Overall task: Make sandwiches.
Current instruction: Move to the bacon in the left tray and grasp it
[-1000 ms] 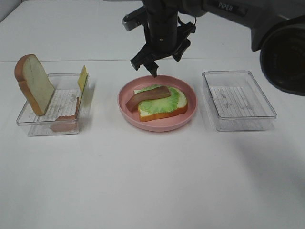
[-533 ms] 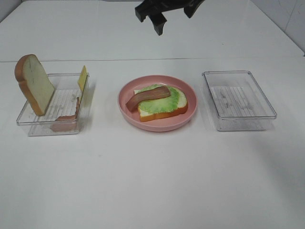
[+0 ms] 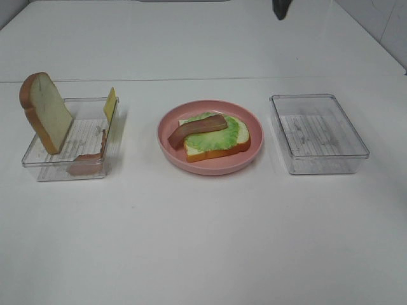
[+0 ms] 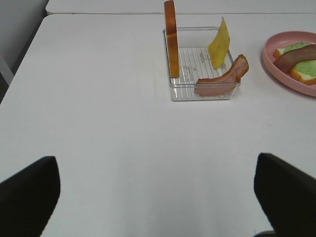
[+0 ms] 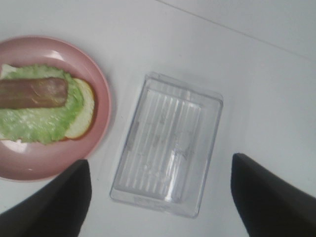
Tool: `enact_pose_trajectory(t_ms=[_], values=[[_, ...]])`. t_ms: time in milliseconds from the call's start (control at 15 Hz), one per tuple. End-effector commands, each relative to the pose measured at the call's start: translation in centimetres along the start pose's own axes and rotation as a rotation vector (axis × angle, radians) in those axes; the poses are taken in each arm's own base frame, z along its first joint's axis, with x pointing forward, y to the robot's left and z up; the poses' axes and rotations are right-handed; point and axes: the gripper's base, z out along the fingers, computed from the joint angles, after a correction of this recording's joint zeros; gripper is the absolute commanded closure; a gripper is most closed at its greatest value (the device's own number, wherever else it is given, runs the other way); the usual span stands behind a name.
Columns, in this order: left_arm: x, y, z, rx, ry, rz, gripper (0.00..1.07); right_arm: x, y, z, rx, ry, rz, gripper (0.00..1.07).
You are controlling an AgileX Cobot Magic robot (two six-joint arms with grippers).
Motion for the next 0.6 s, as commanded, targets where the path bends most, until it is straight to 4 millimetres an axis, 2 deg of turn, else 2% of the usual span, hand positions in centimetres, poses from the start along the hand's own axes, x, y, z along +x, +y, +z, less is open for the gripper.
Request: enact_pose_trajectory(t_ms=[67, 200, 400, 467, 533, 600], values=[[0.0, 0.0, -0.1, 0.006, -0.01, 0.002, 0.07, 3.3, -1.5, -0.9, 0.021, 0.141, 0.034, 0.3], [0.0, 0.0, -0.1, 0.006, -0.01, 0.002, 0.07, 5.1, -2.1, -1.9, 0.032, 0.15, 0.04, 0.31], [0.0, 0.0, -0.1, 0.006, -0.01, 0.002, 0.07, 10.0, -3.1, -4.8, 0.048, 0.142, 0.097, 0.3], [0.0, 0.0, -0.1, 0.006, -0.01, 0.002, 0.07, 10.7, -3.3, -5.3, 0.048, 0.134, 0.111, 0.3], [0.0, 0.0, -0.1, 0.006, -0.01, 0.002, 0.07, 13.8, -3.6, -6.8, 0.044, 0.114, 0.141, 0.3], [0.0, 0.0, -0.1, 0.006, -0.01, 0.002, 0.07, 14.5, -3.7, -7.0, 0.044, 0.114, 0.142, 0.3]])
